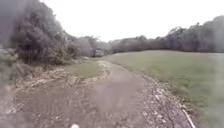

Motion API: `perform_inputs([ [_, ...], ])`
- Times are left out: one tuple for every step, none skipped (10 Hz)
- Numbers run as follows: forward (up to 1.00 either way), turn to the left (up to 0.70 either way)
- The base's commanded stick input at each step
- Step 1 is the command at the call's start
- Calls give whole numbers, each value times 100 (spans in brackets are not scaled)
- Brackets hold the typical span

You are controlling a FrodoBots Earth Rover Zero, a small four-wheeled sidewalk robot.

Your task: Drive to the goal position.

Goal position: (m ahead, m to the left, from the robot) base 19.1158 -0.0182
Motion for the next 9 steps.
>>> perform_inputs([
  [100,-7],
  [100,-4],
  [100,-4],
  [100,-4],
  [100,-4],
  [100,-4],
  [100,-4],
  [100,-4],
  [100,-4],
])
